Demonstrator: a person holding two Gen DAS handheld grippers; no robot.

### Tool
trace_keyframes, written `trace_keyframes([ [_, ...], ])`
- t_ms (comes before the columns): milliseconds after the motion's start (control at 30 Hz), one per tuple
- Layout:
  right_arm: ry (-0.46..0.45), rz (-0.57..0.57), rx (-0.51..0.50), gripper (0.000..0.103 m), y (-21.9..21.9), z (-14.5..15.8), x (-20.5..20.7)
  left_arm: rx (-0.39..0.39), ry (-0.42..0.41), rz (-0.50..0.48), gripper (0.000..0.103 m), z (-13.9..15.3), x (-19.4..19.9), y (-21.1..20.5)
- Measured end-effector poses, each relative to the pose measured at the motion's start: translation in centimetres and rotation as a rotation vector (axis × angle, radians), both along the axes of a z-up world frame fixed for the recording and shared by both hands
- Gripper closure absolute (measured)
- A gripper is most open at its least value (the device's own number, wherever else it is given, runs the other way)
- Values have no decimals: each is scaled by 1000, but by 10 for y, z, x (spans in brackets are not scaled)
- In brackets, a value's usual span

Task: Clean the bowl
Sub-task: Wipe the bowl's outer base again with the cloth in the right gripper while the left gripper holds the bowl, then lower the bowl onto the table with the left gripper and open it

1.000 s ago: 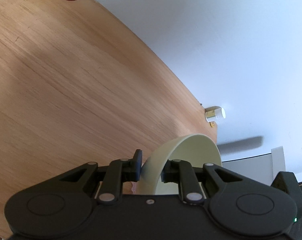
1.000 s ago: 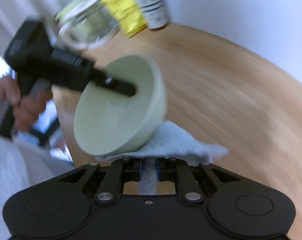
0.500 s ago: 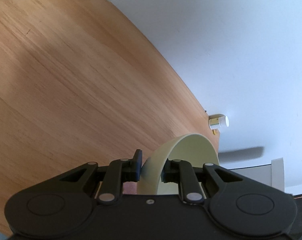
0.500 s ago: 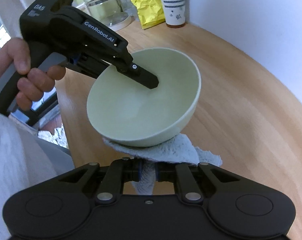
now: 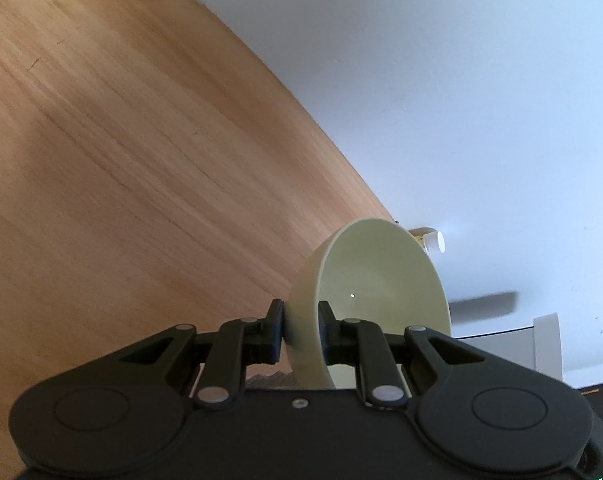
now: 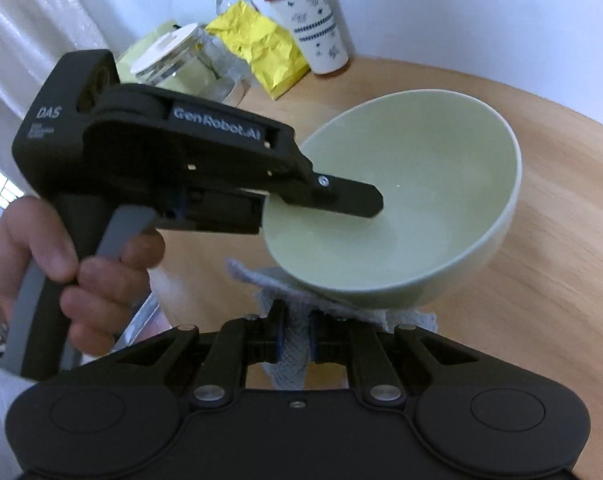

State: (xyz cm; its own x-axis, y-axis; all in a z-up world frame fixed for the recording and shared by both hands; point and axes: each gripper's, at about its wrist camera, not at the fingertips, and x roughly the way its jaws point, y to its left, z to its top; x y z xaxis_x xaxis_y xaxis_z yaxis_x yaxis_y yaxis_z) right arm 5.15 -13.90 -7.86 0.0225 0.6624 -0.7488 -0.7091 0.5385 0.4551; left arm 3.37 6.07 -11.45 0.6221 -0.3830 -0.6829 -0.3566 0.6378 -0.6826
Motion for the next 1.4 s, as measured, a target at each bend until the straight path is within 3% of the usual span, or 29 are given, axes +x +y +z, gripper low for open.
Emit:
trace_keyframes([
  [167, 32, -54, -24, 90, -12, -10, 8, 3, 6, -27, 88, 0, 3, 2],
  [500, -87, -36, -115, 90, -30, -15, 20, 7, 41, -28, 88, 5, 2, 10],
  [667, -56, -126, -86, 90, -46, -11, 34, -6, 66, 13, 88, 3, -2, 13],
  [1100, 113, -355, 117, 90, -78, -20, 72, -14, 105, 65, 87, 0, -15, 23],
  [1267, 100, -387, 130, 90, -87, -16, 73, -22, 124, 86, 87, -7, -20, 26],
  [1400, 82, -409, 132, 90, -90, -16, 72, 22, 121, 79, 87, -7, -17, 27],
])
